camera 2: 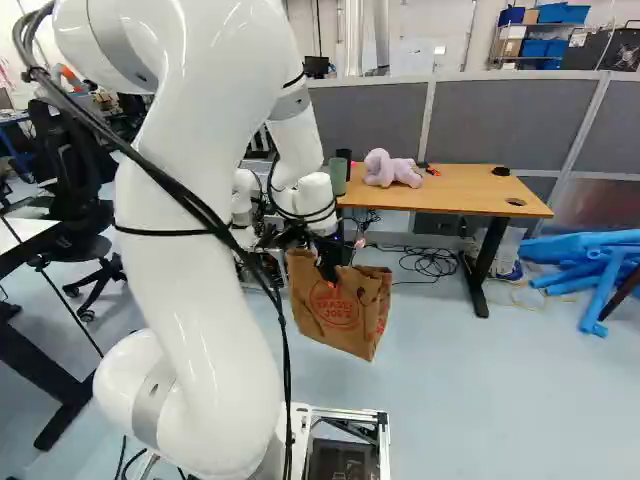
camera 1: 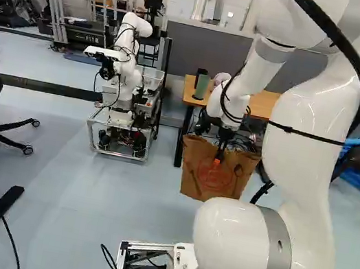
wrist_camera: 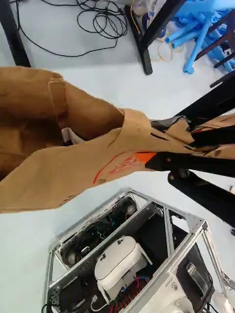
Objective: Pick up the bag on the ground and place it on the table
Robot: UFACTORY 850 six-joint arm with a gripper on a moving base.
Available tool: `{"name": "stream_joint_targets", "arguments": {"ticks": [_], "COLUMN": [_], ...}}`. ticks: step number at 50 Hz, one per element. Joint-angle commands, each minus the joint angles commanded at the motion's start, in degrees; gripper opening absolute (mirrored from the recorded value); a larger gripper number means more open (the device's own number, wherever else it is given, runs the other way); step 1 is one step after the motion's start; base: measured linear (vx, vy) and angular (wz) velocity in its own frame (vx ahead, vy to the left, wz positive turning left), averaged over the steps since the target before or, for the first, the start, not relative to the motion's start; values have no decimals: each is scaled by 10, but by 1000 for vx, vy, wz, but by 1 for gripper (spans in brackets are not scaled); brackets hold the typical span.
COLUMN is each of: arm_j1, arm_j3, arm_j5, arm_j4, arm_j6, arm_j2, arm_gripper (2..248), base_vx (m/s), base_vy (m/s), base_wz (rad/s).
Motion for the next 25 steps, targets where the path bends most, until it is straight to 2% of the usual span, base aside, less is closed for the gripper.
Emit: {"name": "stream_joint_targets", "arguments": {"ticks": [25], "arm_j1": [0], "arm_j3": [27], "arm_j5": [-1], "arm_j4": [-11], "arm_j6": [0], "arm_j2": [67], "arm_gripper": [21], "base_vx": [0], "base_vy": [0], "base_wz": [0]}}
